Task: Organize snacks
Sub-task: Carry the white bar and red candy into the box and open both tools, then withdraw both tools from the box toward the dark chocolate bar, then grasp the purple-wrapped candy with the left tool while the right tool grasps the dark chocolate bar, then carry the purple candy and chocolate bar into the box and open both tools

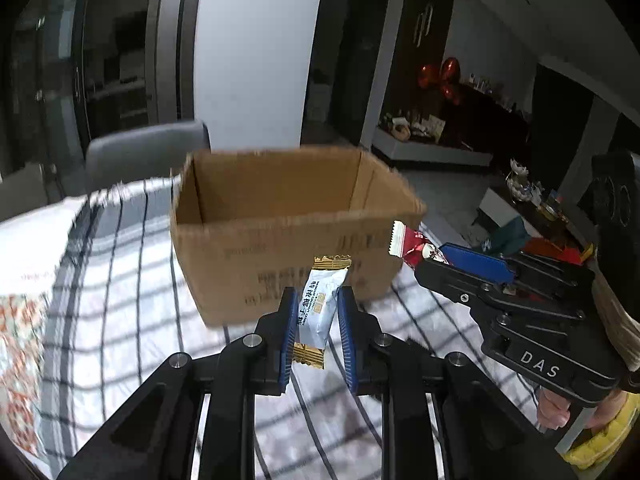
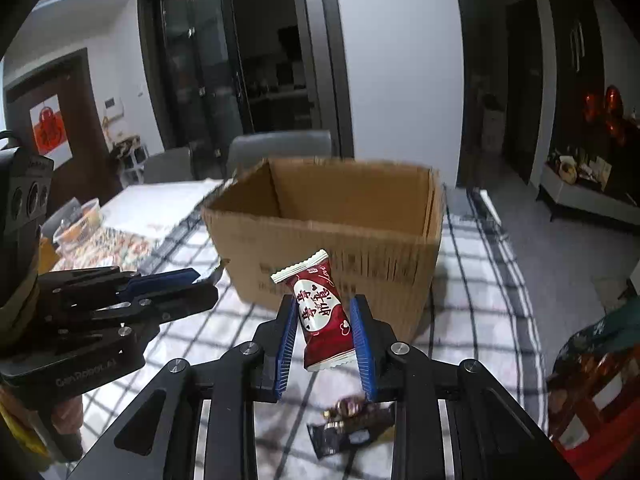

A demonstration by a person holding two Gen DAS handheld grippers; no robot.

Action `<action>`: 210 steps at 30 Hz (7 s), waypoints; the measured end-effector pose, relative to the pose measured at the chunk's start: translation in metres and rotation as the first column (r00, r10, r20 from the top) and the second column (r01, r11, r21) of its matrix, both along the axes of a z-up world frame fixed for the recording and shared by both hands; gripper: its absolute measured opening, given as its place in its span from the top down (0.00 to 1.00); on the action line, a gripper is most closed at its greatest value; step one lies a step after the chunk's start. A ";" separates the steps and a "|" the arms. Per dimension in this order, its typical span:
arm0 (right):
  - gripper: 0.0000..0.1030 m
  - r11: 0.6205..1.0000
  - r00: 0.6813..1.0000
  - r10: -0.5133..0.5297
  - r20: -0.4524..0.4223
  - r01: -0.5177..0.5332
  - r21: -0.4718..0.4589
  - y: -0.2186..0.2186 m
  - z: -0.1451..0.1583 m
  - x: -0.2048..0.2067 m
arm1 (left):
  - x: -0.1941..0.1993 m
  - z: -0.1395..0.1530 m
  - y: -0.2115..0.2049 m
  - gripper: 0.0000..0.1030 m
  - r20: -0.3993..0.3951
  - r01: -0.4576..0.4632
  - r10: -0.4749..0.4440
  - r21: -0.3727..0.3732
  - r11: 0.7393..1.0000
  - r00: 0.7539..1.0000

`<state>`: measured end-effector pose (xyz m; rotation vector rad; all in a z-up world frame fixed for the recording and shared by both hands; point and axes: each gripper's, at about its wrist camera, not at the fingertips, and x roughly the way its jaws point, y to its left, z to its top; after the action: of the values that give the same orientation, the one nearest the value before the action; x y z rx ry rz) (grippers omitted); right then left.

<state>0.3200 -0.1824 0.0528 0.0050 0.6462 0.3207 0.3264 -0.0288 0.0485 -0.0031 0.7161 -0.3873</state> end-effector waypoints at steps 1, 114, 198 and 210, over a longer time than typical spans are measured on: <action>0.72 1.000 1.000 -0.005 0.011 0.005 0.007 0.000 0.005 0.002 | 0.002 0.005 0.000 0.79 0.012 0.000 0.000 0.003 1.000 1.000; 0.94 0.973 0.953 -0.169 -0.251 0.201 0.110 -0.078 -0.140 -0.022 | 0.016 -0.141 -0.092 0.76 -0.182 0.373 -0.354 0.082 0.924 0.917; 0.62 0.866 0.819 -0.496 -0.290 0.491 -0.096 -0.006 -0.138 -0.025 | -0.002 -0.119 -0.013 0.77 -0.114 0.106 -0.102 0.031 0.994 0.988; 0.63 0.891 0.875 -0.446 -0.187 0.454 0.003 -0.015 -0.092 -0.048 | -0.014 -0.091 -0.019 0.77 -0.092 0.096 -0.094 0.025 0.995 0.991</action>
<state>0.2723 -0.1970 -0.0393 0.2308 0.7972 -0.1203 0.3122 -0.0480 -0.0423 0.0420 0.8138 -0.4700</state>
